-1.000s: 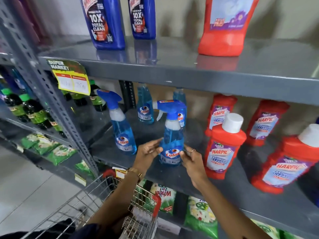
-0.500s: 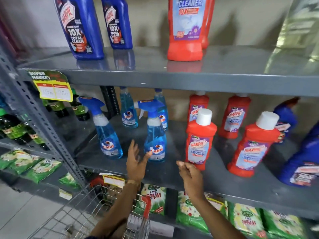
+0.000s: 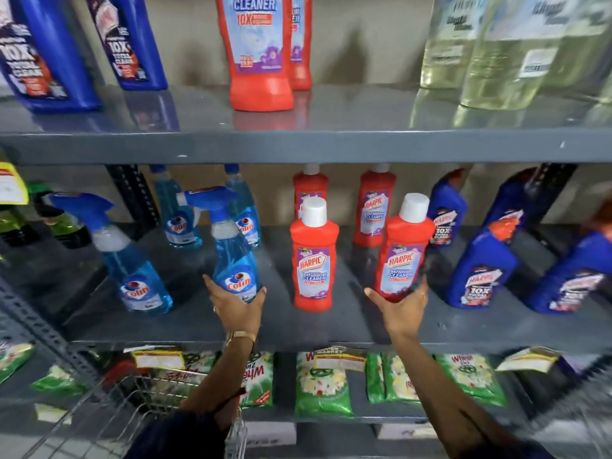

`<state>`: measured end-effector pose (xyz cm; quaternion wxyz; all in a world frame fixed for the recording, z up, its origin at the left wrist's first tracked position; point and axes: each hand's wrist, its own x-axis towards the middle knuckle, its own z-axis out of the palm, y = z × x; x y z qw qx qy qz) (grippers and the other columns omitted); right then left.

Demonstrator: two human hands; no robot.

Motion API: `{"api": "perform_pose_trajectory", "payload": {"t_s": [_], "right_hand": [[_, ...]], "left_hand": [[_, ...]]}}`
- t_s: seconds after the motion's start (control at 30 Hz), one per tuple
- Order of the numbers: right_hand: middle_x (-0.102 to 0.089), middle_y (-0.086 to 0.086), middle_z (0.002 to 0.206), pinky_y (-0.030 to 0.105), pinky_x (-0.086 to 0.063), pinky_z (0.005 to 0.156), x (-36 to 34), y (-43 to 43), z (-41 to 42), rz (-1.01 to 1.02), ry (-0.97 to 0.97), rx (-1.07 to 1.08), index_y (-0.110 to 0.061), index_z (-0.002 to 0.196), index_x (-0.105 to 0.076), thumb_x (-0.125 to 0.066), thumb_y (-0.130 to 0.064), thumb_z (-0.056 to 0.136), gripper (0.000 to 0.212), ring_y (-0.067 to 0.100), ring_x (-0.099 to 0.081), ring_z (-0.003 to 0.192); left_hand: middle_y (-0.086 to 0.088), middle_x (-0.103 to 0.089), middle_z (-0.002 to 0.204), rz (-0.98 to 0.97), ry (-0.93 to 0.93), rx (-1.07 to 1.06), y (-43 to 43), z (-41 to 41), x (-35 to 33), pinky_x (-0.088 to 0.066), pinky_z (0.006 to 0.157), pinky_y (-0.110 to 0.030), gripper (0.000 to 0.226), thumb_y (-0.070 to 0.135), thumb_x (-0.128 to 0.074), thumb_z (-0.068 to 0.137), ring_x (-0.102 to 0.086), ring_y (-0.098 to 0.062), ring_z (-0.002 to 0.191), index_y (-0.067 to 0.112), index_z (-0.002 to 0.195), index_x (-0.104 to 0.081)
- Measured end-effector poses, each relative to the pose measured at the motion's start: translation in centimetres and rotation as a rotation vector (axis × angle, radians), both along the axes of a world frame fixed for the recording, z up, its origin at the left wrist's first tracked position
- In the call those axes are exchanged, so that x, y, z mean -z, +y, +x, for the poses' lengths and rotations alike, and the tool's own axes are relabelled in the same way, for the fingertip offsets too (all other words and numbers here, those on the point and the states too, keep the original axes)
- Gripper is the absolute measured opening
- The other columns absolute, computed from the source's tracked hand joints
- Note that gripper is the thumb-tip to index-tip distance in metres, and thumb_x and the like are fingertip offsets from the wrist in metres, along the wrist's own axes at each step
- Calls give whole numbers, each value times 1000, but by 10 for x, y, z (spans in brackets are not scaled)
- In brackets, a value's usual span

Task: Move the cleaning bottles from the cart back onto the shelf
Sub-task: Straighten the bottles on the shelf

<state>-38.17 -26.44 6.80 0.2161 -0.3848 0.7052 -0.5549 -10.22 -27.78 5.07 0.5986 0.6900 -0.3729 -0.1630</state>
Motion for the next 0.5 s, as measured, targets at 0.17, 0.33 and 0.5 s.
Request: {"api": "perform_pose_trajectory", "payload": {"t_s": [0.17,0.33,0.5], "right_hand": [[-65,24,107,39,-48,83,14,-6,-3,40,32,24,-2,110,-49,-91,-19,55,70,38,-63,98],[-65,25,107,40,-48,84,17,-7,-1,0,92,26,-2,112,-49,-90,-18,56,71,38,-63,98],[-64,23,112,41,-48,87,18,-4,0,3,88,14,-2,116,-47,-88,-23,60,72,38,-62,101]], "left_hand": [[-21,-36,143,21,-17,79,6,6,3,-38,110,-47,127,15,-89,53,-43,-34,128,10,148,-5],[-19,-39,141,39,-34,65,5,9,1,-42,106,-53,124,18,-90,53,-48,-34,124,14,147,-9],[-15,-39,142,66,-32,74,6,10,3,-42,108,-50,125,21,-90,53,-49,-31,124,21,147,-8]]}}
